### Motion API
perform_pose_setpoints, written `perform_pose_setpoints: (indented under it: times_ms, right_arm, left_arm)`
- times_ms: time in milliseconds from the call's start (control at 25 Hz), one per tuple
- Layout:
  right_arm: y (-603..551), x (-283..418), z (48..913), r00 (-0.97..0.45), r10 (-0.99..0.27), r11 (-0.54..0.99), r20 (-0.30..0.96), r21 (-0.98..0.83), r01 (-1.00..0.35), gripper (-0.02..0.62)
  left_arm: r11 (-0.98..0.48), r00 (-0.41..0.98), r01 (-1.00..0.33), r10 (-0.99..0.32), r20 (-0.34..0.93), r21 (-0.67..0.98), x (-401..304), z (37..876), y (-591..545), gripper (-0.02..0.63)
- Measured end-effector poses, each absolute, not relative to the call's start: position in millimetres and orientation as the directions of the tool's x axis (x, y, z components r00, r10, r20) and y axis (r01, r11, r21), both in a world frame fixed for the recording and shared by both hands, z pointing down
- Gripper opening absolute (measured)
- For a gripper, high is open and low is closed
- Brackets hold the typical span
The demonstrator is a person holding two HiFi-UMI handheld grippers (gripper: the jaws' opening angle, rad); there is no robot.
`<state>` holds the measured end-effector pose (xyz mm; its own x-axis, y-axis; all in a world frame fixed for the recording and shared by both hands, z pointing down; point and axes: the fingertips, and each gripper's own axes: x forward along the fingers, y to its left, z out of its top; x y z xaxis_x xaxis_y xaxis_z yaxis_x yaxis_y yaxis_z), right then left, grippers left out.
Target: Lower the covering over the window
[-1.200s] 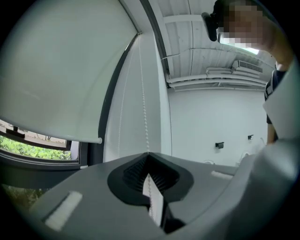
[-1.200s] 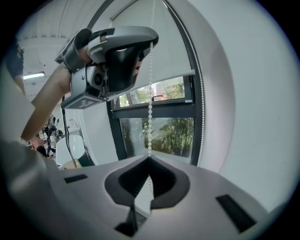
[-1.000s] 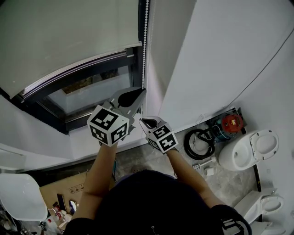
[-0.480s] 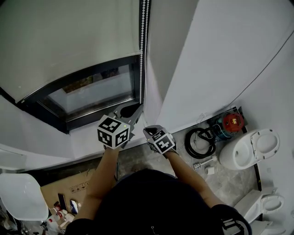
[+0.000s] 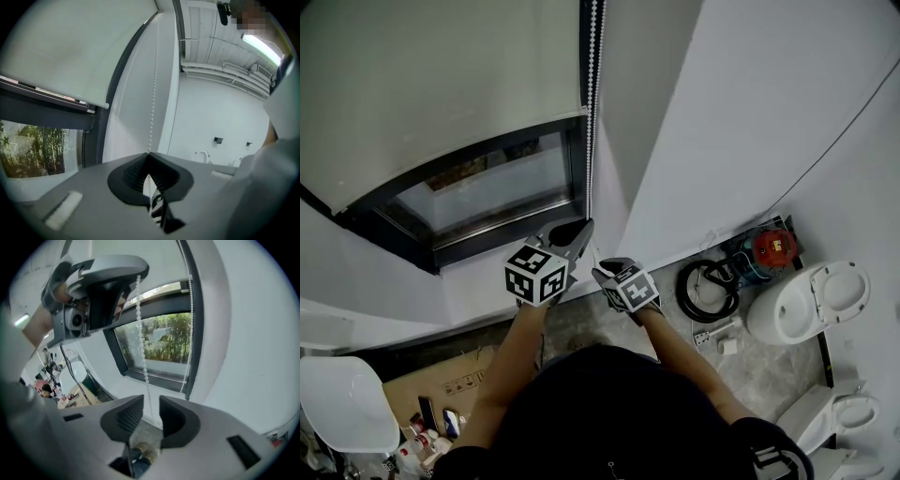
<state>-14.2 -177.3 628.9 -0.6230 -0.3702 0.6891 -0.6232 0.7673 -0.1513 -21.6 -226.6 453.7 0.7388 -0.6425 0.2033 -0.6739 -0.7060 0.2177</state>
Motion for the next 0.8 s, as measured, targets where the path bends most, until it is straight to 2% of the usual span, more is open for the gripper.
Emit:
perform_pose_setpoints:
  times_ms: [80, 280, 480, 800]
  right_arm:
    - [-182.7, -14.9, 612.2, -0.657, -0.385, 0.752, 0.648, -0.192, -0.631, 0.144]
    - [-201.7, -1.0, 531.0, -0.715, -0.513, 0.733, 0.475, -0.19, -0.653, 0.146]
    - [-213.9, 7.3, 424.2, -0.728, -0.626, 0.74, 0.279, -0.079, -0.667, 0.146]
    - [-214.0, -12.6, 309.6, -0.775, -0.629, 0.777, 0.058, 0.048, -0.627, 0.144]
  left_arm:
    - [-0.705, 0.738, -0.675, -0.644, 0.201, 0.217, -21.4, 453.2, -226.2, 0.011]
    - [-0.702, 0.733, -0.68, -0.651, 0.196, 0.213, -23.3, 452.5, -226.9, 0.011]
    - [-0.7, 0.732, -0.682, -0.654, 0.192, 0.213, -25.1, 453.1, -227.2, 0.011]
    - [-0.701, 0.732, -0.682, -0.656, 0.187, 0.211, -23.7, 453.7, -225.2, 0.011]
